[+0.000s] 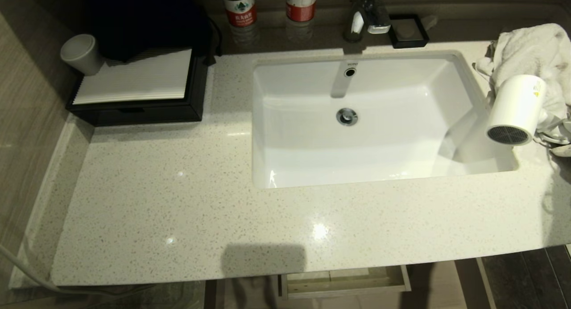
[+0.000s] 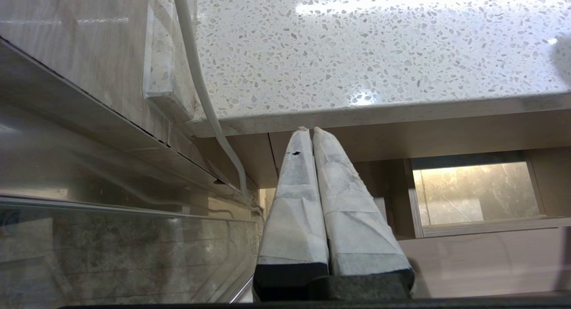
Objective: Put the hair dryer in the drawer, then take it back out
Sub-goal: Pick up the hairdryer
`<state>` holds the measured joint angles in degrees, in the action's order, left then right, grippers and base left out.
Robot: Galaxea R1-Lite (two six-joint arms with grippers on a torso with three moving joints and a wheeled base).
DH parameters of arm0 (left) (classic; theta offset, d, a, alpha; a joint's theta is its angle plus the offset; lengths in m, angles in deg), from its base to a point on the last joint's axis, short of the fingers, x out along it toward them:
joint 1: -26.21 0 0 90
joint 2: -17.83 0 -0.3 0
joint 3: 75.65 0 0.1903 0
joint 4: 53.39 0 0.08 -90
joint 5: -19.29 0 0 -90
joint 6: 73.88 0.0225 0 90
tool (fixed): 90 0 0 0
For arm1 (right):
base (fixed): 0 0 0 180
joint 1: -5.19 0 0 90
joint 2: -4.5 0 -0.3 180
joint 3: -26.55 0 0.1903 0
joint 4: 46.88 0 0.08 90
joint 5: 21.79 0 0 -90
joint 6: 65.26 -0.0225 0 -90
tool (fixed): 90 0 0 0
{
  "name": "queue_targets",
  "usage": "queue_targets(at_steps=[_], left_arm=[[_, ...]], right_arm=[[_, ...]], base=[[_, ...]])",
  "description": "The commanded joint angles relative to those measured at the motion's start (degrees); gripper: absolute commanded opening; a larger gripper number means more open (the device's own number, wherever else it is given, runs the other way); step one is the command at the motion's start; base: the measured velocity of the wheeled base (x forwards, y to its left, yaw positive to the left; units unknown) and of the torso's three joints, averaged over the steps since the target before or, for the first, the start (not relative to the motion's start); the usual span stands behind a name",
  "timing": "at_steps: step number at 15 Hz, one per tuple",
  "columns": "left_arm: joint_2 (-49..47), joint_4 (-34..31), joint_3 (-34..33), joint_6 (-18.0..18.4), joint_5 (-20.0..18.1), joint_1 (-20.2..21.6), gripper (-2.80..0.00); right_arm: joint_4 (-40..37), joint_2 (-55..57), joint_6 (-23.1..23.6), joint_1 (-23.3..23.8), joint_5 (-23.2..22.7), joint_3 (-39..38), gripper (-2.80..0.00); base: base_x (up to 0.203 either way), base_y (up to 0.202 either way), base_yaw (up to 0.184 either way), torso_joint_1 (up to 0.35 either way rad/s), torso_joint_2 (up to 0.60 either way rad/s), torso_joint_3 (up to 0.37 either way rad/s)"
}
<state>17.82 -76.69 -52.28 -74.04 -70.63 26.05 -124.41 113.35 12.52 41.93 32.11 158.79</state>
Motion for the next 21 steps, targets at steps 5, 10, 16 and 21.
queue_targets(at_steps=[5,10,16,21], left_arm=[[0.0,0.0,0.0,0.0,0.0,0.0,-2.80],[0.0,0.0,0.0,0.0,0.0,0.0,-2.80],[0.0,0.0,0.0,0.0,0.0,0.0,-2.80],[0.0,0.0,-0.1,0.0,0.0,0.0,-2.80]], right_arm=[[0.1,-5.1,-8.4,-0.6,0.0,-0.8,-2.80],[0.2,-11.7,-19.5,-2.6,0.2,-1.2,-2.80],[-0.2,-20.1,-31.1,-5.0,2.9,-2.9,-2.80],[0.4,-27.3,-38.6,-7.4,3.3,-6.0,-2.80]], base=[[0.000,0.000,0.000,0.000,0.00,0.000],[0.000,0.000,0.000,0.000,0.00,0.000],[0.000,0.000,0.000,0.000,0.00,0.000],[0.000,0.000,0.000,0.000,0.00,0.000]])
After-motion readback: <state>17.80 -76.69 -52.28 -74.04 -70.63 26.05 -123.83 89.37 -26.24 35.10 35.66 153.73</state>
